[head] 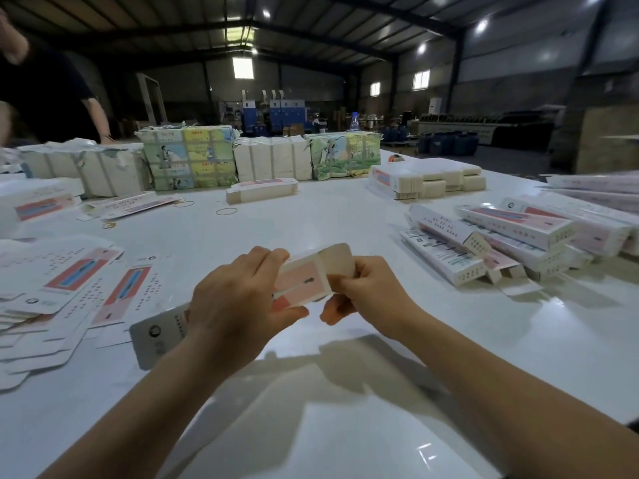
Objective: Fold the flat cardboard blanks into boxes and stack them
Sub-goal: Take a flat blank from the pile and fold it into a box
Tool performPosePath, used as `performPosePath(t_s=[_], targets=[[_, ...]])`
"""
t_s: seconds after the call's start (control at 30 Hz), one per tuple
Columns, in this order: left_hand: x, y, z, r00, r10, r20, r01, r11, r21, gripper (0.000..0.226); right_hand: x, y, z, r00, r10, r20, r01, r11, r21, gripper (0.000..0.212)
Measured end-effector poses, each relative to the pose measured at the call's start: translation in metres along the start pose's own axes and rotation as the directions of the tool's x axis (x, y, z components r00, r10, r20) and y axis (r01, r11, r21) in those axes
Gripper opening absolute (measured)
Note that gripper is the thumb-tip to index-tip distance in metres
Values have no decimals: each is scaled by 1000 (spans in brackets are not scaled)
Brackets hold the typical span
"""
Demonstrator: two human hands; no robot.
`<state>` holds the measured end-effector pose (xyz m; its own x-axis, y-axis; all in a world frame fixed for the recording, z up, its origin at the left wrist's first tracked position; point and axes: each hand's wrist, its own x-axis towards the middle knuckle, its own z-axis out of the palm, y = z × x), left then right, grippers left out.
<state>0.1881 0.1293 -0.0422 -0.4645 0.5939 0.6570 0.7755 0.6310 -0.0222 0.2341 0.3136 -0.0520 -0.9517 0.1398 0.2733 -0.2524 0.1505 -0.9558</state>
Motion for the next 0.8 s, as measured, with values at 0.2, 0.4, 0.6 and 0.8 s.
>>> performPosePath(t_s=[0.2,0.4,0.6,0.8], targets=[[0,-17,-5,944,-330,-4,319,917,-241,74,-6,2,6,841,-321,-435,269,947,-179,19],[0,-8,5,956,-289,48,292,920,-262,73,-11,8,28,820,-527,-222,373,786,-493,26],[-1,-9,9,964,-251,88,266,923,-280,71,-15,3,26,755,-647,-101,321,501,-804,22],[-2,-11,8,960,-196,199,254,909,-330,74,-19,-5,20,837,-542,-69,388,678,-624,32]])
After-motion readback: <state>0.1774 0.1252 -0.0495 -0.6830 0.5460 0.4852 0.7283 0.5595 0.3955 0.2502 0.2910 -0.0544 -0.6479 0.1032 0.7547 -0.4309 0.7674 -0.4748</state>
